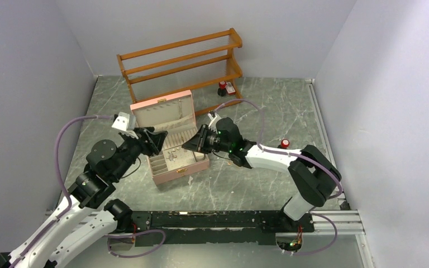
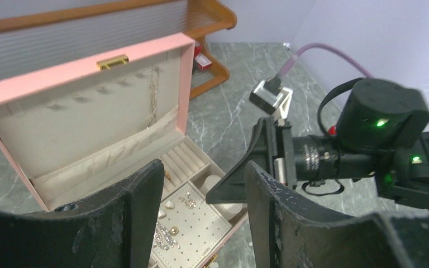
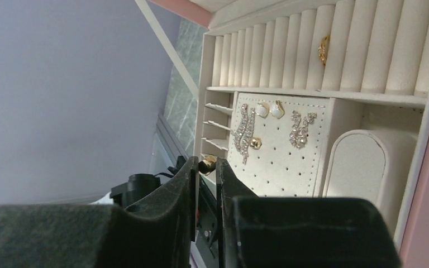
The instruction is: Organize the mixed jewelry
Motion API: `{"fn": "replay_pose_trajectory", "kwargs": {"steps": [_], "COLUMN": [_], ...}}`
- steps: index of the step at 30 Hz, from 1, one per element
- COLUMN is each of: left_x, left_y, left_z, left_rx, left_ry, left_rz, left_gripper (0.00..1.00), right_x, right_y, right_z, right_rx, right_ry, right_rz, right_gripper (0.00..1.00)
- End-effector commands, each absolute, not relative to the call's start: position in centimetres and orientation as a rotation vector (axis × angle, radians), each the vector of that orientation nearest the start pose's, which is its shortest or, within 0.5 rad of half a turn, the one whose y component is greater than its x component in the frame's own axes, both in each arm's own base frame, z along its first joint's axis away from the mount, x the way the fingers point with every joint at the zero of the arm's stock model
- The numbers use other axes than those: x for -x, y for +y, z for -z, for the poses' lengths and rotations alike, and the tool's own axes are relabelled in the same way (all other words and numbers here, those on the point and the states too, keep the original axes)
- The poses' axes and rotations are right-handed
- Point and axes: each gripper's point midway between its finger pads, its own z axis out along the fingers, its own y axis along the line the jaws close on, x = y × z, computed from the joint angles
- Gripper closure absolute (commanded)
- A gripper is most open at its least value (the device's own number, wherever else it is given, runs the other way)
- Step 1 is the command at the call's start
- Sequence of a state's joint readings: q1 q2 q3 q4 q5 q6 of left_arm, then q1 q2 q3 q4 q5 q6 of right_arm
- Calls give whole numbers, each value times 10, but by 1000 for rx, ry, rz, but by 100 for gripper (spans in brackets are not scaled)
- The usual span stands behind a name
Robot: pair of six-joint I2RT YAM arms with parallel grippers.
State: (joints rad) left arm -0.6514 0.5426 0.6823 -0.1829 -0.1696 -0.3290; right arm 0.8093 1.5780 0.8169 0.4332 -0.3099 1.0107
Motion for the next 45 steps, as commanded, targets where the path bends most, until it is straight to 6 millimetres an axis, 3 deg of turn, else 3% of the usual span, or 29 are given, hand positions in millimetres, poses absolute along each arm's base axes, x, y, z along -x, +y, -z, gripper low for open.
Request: {"fn": "replay_pose_trajectory", "kwargs": {"steps": [1, 16, 24, 45], "left_x": [-229, -237, -237, -237], "left_y": [-145, -149, -148, -145], "left_z": [-325, -311, -313, -314], "left_rx": [-116, -121, -113, -102], "left_ry": [1585, 1599, 1593, 1585], "left_rz": [592, 573, 573, 568], "left_gripper": [40, 40, 40, 40], "right_x": [-246, -244, -246, -253], "right_y": [396, 412, 407, 403], "right_z": [-150, -119, -107, -99], "right_rx": [130, 194, 184, 125], "right_ry": [2220, 2326, 2377, 2360], "right_rz": [-1429, -1375, -1290, -1231], "right_gripper": [84, 84, 84, 84]}}
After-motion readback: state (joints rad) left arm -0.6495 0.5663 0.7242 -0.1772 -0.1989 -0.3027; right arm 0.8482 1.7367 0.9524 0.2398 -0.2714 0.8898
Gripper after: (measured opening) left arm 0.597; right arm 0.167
